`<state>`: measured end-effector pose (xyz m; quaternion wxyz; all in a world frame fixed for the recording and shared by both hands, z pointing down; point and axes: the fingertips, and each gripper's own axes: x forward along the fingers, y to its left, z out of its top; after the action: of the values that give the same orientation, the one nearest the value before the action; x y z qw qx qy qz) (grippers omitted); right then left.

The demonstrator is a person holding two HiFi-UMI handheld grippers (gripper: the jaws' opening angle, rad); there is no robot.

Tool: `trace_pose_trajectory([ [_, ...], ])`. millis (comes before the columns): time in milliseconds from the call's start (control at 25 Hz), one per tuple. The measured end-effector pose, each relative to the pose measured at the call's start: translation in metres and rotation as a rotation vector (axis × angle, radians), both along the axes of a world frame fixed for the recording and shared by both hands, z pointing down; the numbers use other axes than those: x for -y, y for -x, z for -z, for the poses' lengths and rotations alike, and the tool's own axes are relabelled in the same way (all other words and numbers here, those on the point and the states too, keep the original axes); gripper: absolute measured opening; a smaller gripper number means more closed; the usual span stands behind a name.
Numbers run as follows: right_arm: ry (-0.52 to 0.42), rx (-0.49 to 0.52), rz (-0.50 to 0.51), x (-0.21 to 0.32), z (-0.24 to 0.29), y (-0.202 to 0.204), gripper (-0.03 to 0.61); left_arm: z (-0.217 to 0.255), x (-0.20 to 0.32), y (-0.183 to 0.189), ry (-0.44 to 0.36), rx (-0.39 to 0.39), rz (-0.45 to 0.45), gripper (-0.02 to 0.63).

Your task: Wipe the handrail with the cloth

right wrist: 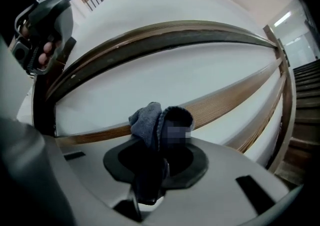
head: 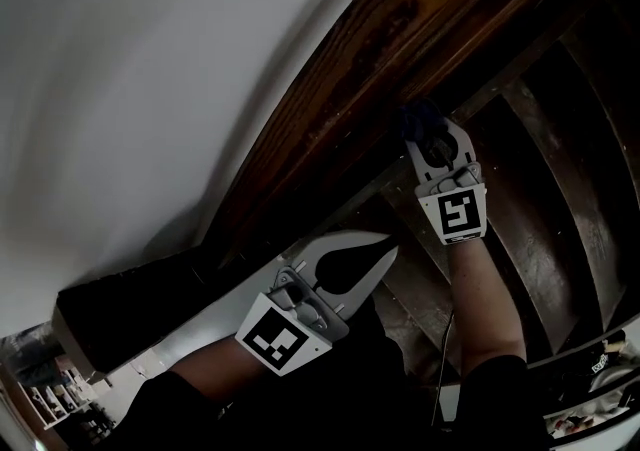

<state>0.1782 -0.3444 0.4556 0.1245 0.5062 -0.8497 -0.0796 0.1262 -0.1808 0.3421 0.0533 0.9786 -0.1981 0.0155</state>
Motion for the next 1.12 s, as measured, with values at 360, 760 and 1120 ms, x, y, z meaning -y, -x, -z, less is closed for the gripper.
trace_pose_trajectory([
  [360, -0.023, -0.038, -0.087, 0.036, 0.049, -0.064, 0.094, 0.042, 0.004, -0.031, -0.069, 0.001, -0.05, 0.005],
  [760, -0.172, -0.127, -0.159, 0.056, 0.145, -0.078, 0.094, 0.06, 0.0, -0.014, -0.073, 0.009, -0.021, 0.005],
  [1120, -0.097, -0.26, -0.11, 0.062, 0.106, -0.027, 0.094, 0.045, 0.001, 0.017, -0.046, -0.022, 0.024, 0.005],
])
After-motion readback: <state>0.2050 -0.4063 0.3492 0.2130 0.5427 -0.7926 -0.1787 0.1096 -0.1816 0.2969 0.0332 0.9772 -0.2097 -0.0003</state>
